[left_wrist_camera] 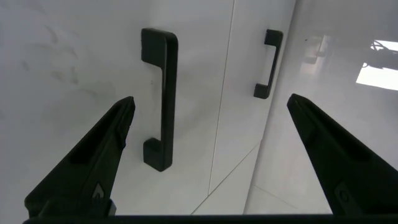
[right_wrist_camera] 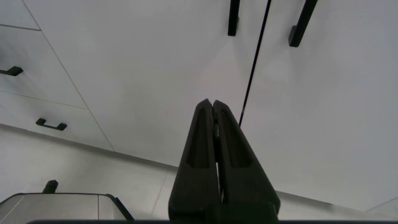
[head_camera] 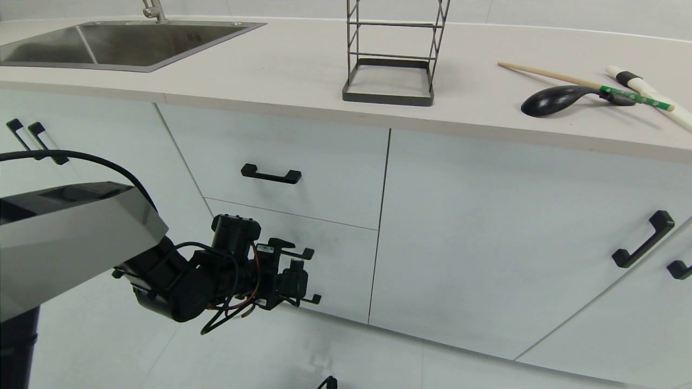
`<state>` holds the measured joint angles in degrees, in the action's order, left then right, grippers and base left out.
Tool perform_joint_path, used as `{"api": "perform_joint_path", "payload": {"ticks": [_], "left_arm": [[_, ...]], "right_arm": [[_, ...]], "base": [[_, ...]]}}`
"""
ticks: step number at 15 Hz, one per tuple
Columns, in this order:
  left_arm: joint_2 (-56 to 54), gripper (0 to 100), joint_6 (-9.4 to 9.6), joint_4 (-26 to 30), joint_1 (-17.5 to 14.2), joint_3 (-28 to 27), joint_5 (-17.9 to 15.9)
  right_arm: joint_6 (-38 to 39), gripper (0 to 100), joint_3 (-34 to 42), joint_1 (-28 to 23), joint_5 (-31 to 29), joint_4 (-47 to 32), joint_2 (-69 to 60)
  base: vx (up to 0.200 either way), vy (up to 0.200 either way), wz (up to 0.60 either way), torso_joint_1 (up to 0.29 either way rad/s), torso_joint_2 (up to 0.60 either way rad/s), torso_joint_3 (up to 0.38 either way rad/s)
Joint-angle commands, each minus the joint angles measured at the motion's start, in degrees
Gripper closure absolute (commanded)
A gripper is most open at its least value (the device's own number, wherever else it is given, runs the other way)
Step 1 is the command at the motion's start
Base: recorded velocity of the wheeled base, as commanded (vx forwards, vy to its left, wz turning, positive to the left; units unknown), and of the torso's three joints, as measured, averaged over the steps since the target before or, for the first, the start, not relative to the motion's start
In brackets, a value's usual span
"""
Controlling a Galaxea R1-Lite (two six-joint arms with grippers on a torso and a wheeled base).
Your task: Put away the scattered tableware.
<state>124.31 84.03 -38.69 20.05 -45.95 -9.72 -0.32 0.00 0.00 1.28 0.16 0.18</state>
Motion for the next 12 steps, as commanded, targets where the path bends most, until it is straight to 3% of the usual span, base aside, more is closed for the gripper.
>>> {"api": "perform_joint_path", "payload": {"ticks": [1, 5, 12], "left_arm": [[2.4, 0, -0.09, -0.2, 0.0, -1.3, 0.0], [3.6, 0, -1.50, -0.5, 0.1, -3.3, 1.5], [6.1, 0, -2.91, -3.0, 0.5, -2.4, 1.2]], "right_arm": [[0.0, 100, 0.0, 0.0, 0.0, 0.0, 0.1], [0.1, 100, 0.0, 0.0, 0.0, 0.0, 0.1], [0.0, 100, 0.0, 0.0, 0.0, 0.0, 0.1]], "base": [[0.000, 0.000, 0.00, 0.000, 0.00, 0.000], [0.000, 0.000, 0.00, 0.000, 0.00, 0.000], [0.000, 0.000, 0.00, 0.000, 0.00, 0.000]]}}
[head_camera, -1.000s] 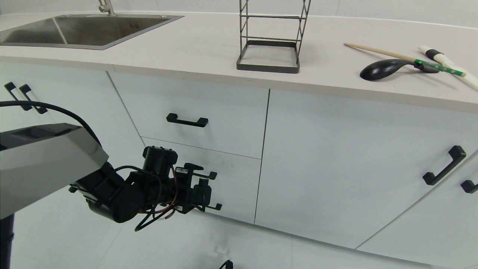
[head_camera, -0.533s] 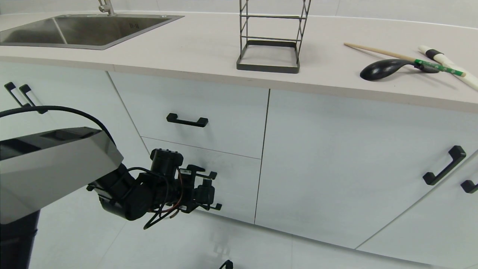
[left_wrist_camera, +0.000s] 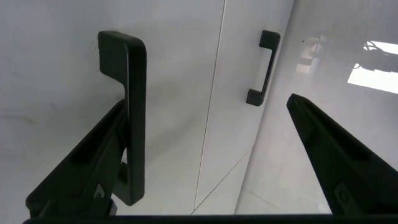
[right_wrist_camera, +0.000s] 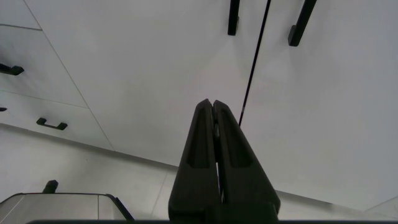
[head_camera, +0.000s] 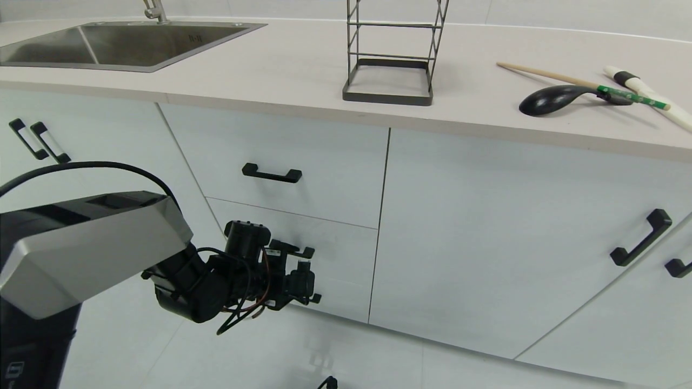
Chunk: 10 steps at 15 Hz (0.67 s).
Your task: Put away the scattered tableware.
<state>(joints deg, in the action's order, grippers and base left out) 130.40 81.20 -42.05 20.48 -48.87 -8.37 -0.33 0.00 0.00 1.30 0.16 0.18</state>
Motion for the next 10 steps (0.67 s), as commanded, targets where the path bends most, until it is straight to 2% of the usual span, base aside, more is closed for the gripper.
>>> {"api": "perform_joint_path", "payload": {"ticks": [1, 5, 7, 10], "left_arm": [[-0.9, 0, -0.17, 0.4, 0.0, 1.9, -0.2], [-5.2, 0, -1.66, 0.0, -0.4, 8.7, 0.0], [-5.3, 0, -2.10, -2.8, -0.4, 9.8, 0.2], [-6.2, 0, -2.72, -3.5, -0.4, 11.4, 0.2]], "right_arm": [[0.1, 100, 0.0, 0.0, 0.0, 0.0, 0.1], [0.1, 100, 0.0, 0.0, 0.0, 0.0, 0.1], [0.0, 100, 0.0, 0.0, 0.0, 0.0, 0.1], [0.0, 100, 0.0, 0.0, 0.0, 0.0, 0.1]], "base": [[0.000, 0.000, 0.00, 0.000, 0.00, 0.000], [0.000, 0.000, 0.00, 0.000, 0.00, 0.000], [0.000, 0.000, 0.00, 0.000, 0.00, 0.000], [0.000, 0.000, 0.00, 0.000, 0.00, 0.000]]}}
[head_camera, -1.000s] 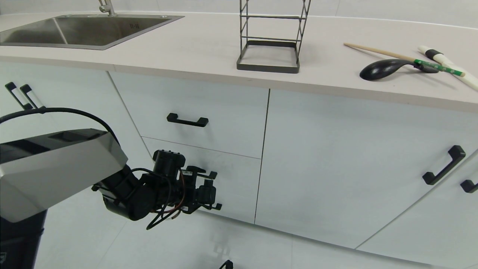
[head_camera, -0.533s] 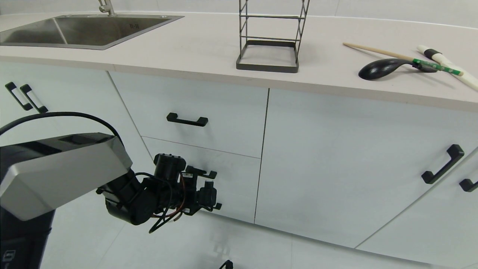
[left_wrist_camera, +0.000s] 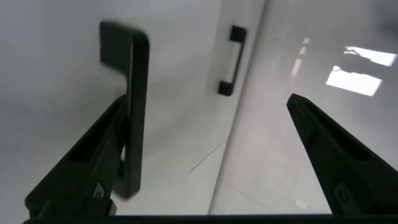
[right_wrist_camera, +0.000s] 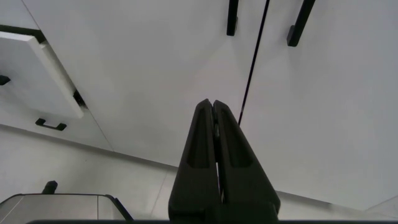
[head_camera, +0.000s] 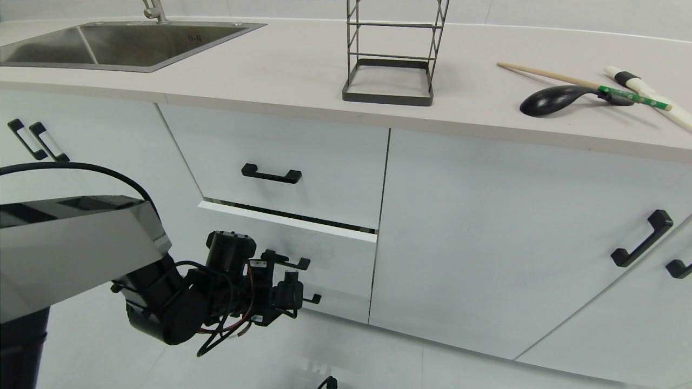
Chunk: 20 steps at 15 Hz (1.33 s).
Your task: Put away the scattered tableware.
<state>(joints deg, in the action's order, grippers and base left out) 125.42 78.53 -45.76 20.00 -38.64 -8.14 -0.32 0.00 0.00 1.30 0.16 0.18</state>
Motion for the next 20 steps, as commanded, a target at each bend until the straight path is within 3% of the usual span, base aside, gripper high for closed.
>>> {"api": "perform_joint_path", "payload": {"ticks": [1, 3, 5, 7, 9, 11, 13, 17, 20], "left_arm": [[-1.9, 0, -0.05, 0.2, 0.1, 2.1, 0.0], [-5.0, 0, -0.22, -0.9, 0.1, 5.6, -0.1], [-10.6, 0, -2.68, -4.1, 0.7, 13.4, 0.0], [-16.6, 0, -3.74, -6.3, 2.7, 17.2, -0.1], [-23.5, 0, -6.11, -5.7, 5.7, 19.4, -0.2], [-30.7, 0, -11.56, -5.5, 10.9, 20.7, -0.1], [-33.1, 0, -14.90, -6.1, 12.2, 19.8, 1.4], [-24.9, 0, -15.16, -6.8, 9.5, 14.0, 2.4], [-13.3, 0, -15.25, -13.0, 8.9, 9.7, 2.3]], "right_arm": [[0.0, 100, 0.0, 0.0, 0.0, 0.0, 0.1], [0.0, 100, 0.0, 0.0, 0.0, 0.0, 0.1], [0.0, 100, 0.0, 0.0, 0.0, 0.0, 0.1], [0.0, 100, 0.0, 0.0, 0.0, 0.0, 0.1], [0.1, 100, -0.1, 0.0, 0.0, 0.0, 0.1], [0.1, 100, 0.0, 0.0, 0.0, 0.0, 0.0], [0.0, 100, 0.0, 0.0, 0.0, 0.0, 0.1], [0.0, 100, 0.0, 0.0, 0.0, 0.0, 0.1], [0.0, 100, -0.1, 0.0, 0.0, 0.0, 0.1]], "base": [[0.000, 0.000, 0.00, 0.000, 0.00, 0.000], [0.000, 0.000, 0.00, 0.000, 0.00, 0.000], [0.000, 0.000, 0.00, 0.000, 0.00, 0.000], [0.000, 0.000, 0.00, 0.000, 0.00, 0.000], [0.000, 0.000, 0.00, 0.000, 0.00, 0.000], [0.000, 0.000, 0.00, 0.000, 0.00, 0.000], [0.000, 0.000, 0.00, 0.000, 0.00, 0.000], [0.000, 0.000, 0.00, 0.000, 0.00, 0.000], [0.000, 0.000, 0.00, 0.000, 0.00, 0.000]]}}
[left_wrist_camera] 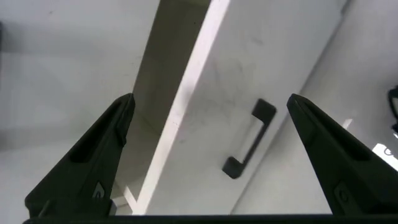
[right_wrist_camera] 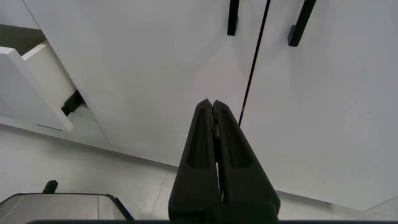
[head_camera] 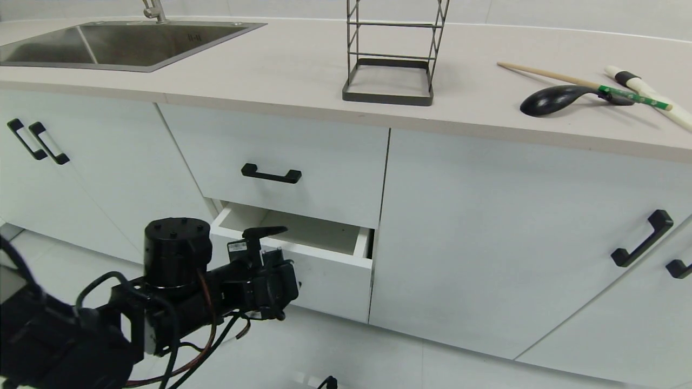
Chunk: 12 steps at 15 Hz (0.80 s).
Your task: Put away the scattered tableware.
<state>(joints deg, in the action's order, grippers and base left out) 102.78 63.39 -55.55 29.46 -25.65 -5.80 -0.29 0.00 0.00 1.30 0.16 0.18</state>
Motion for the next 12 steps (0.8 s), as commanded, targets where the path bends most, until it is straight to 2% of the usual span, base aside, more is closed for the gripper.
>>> {"api": "perform_joint_path", "payload": {"ticks": [1, 2, 10, 12], "left_arm": [[9.5, 0, -0.11, -3.5, -0.5, -3.4, -0.1], [13.9, 0, -0.11, -7.3, -0.5, -3.9, -0.1], [13.9, 0, -0.02, -7.8, -1.0, -3.3, -0.3], [10.9, 0, -0.02, -7.7, -0.7, 0.1, -0.3]], "right_arm": [[0.0, 100, -0.1, 0.0, 0.0, 0.0, 0.1], [0.0, 100, 0.0, 0.0, 0.0, 0.0, 0.1], [0.0, 100, 0.0, 0.0, 0.0, 0.0, 0.1], [0.0, 100, 0.0, 0.0, 0.0, 0.0, 0.1]], "base": [[0.000, 0.000, 0.00, 0.000, 0.00, 0.000], [0.000, 0.000, 0.00, 0.000, 0.00, 0.000], [0.000, 0.000, 0.00, 0.000, 0.00, 0.000], [0.000, 0.000, 0.00, 0.000, 0.00, 0.000]]}}
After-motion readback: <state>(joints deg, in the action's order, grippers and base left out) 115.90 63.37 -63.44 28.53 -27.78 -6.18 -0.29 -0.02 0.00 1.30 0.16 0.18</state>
